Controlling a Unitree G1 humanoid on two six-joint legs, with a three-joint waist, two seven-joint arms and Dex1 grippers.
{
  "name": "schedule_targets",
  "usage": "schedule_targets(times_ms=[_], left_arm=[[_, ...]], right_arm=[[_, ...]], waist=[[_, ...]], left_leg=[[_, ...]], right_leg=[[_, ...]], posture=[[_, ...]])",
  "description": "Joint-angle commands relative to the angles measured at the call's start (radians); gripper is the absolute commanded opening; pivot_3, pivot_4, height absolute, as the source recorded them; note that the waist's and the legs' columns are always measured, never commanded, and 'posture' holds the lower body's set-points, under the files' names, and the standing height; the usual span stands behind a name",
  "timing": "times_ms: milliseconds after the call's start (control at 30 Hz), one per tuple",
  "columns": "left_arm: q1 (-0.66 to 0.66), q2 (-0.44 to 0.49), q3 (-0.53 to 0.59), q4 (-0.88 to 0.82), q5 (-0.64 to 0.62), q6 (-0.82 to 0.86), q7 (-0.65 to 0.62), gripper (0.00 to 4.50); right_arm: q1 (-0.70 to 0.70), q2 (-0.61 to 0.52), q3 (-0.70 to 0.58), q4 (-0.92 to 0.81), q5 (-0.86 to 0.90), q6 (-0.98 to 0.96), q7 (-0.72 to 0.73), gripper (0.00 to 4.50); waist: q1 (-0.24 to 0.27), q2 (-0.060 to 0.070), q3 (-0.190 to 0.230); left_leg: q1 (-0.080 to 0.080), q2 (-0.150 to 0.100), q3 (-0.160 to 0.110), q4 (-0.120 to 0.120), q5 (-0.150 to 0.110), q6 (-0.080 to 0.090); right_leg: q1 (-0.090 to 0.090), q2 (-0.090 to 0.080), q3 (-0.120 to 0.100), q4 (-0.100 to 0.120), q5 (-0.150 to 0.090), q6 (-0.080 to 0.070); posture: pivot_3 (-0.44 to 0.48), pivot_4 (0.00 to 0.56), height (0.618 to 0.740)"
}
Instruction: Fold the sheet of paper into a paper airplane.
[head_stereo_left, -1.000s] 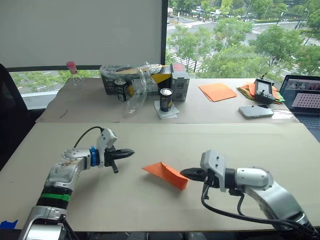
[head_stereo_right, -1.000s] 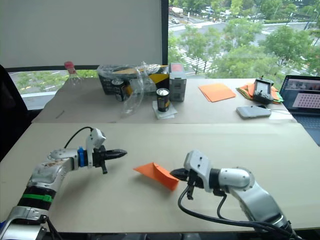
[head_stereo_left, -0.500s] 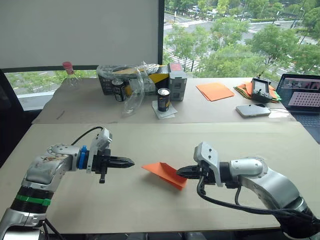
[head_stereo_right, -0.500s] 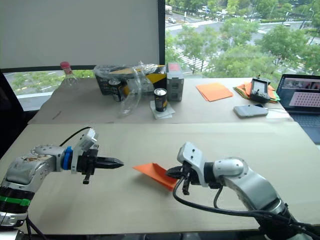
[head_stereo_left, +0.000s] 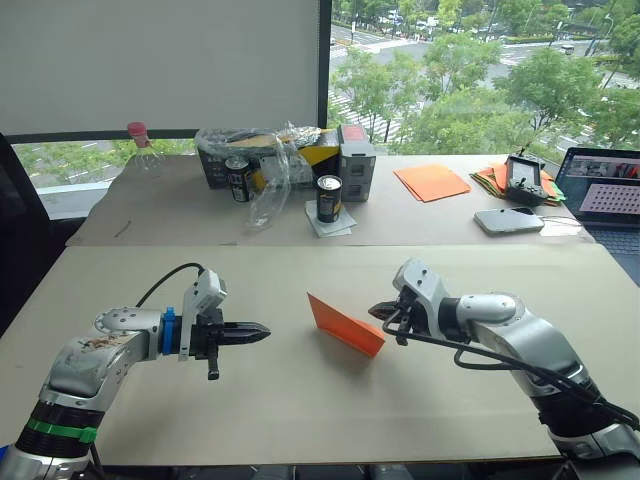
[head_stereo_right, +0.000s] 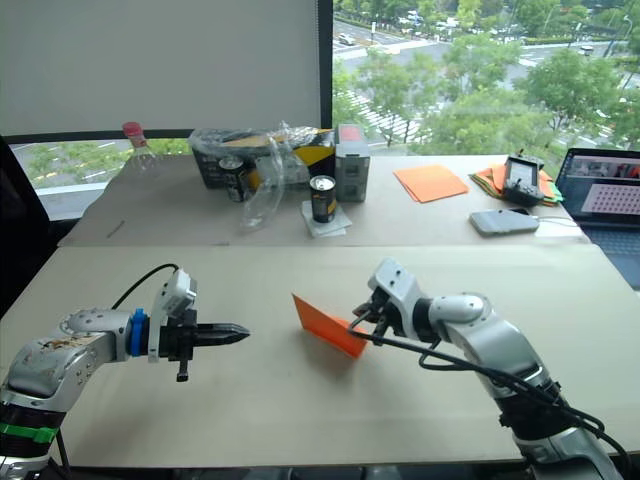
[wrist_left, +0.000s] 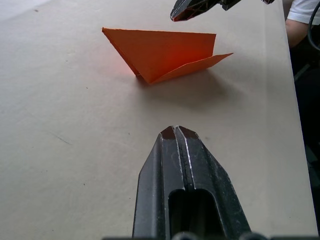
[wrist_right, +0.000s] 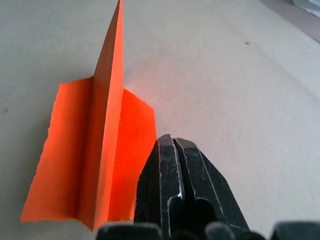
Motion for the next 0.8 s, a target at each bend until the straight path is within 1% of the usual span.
schedule_targets(times_ms=[33, 200, 300, 333, 367, 400, 467, 633, 800], left_arm=[[-0.004, -0.002, 0.009, -0.012, 0.001, -0.025, 0.007, 0.0], [-0.02, -0.004, -0.001, 0.01, 0.007, -0.036, 0.005, 0.0], [-0.039, -0.008, -0.022, 0.03, 0.023, -0.05, -0.001, 0.0], [-0.044, -0.008, -0.029, 0.037, 0.03, -0.055, -0.004, 0.0], [-0.049, -0.008, -0.035, 0.042, 0.034, -0.058, -0.006, 0.0], [-0.053, -0.008, -0.046, 0.057, 0.058, -0.075, 0.001, 0.0], [-0.059, -0.007, -0.064, 0.08, 0.095, -0.104, 0.009, 0.0], [-0.067, -0.007, -0.079, 0.099, 0.113, -0.124, -0.003, 0.0], [-0.071, -0.006, -0.094, 0.123, 0.143, -0.135, -0.002, 0.0]], right_arm=[[-0.042, -0.02, -0.077, -0.098, 0.071, 0.06, 0.03, 0.02], [-0.058, -0.011, -0.042, -0.2, 0.077, 0.144, -0.008, 0.02], [-0.08, 0.021, 0.022, -0.257, 0.103, 0.237, -0.023, 0.91], [-0.089, 0.032, 0.048, -0.262, 0.095, 0.253, -0.034, 1.28], [-0.097, 0.039, 0.064, -0.262, 0.088, 0.263, -0.041, 1.53], [-0.105, 0.041, 0.1, -0.255, 0.042, 0.239, -0.065, 1.94], [-0.117, 0.041, 0.149, -0.242, -0.014, 0.198, -0.083, 1.94], [-0.139, 0.079, 0.156, -0.213, 0.025, 0.303, -0.085, 1.94], [-0.113, 0.092, 0.177, -0.19, 0.021, 0.345, -0.096, 1.94]], waist=[[0.0, 0.0, 0.0], [-0.001, 0.0, 0.0], [-0.001, 0.0, 0.0], [-0.002, 0.0, 0.0], [-0.002, 0.0, 0.0], [-0.001, 0.0, 0.0], [-0.001, 0.0, 0.0], [-0.001, 0.0, 0.0], [-0.001, 0.0, 0.0]], left_leg=[[0.0, 0.0, 0.0, 0.0, 0.0, 0.0], [0.0, 0.0, 0.0, 0.0, 0.0, 0.0], [0.0, 0.0, 0.0, 0.0, 0.0, 0.0], [0.0, 0.0, 0.0, 0.0, 0.0, 0.0], [0.0, 0.0, 0.0, 0.0, 0.0, 0.0], [0.0, 0.0, 0.0, 0.0, 0.0, 0.0], [0.001, 0.0, 0.0, 0.0, 0.0, 0.0], [0.0, 0.0, 0.0, 0.0, 0.0, 0.0], [0.0, 0.0, 0.0, 0.0, 0.0, 0.0]], right_leg=[[0.0, 0.0, 0.0, 0.0, 0.0, 0.0], [0.0, 0.0, 0.0, 0.0, 0.0, 0.0], [0.0, 0.0, 0.0, 0.0, 0.0, 0.0], [0.0, 0.0, 0.0, 0.001, 0.0, 0.0], [0.0, 0.0, 0.0, 0.001, 0.0, 0.0], [0.0, 0.0, 0.0, 0.001, 0.0, 0.0], [0.0, 0.0, 0.0, 0.001, 0.0, 0.0], [0.0, 0.0, 0.0, 0.001, 0.0, 0.0], [-0.001, 0.0, 0.0, 0.002, 0.0, 0.0]], posture=[[0.0, 0.15, 0.67], [0.0, 0.15, 0.67], [0.0, 0.15, 0.67], [0.0, 0.15, 0.67], [0.0, 0.15, 0.67], [0.0, 0.15, 0.67], [0.0, 0.15, 0.67], [0.0, 0.15, 0.67], [0.0, 0.15, 0.67]])
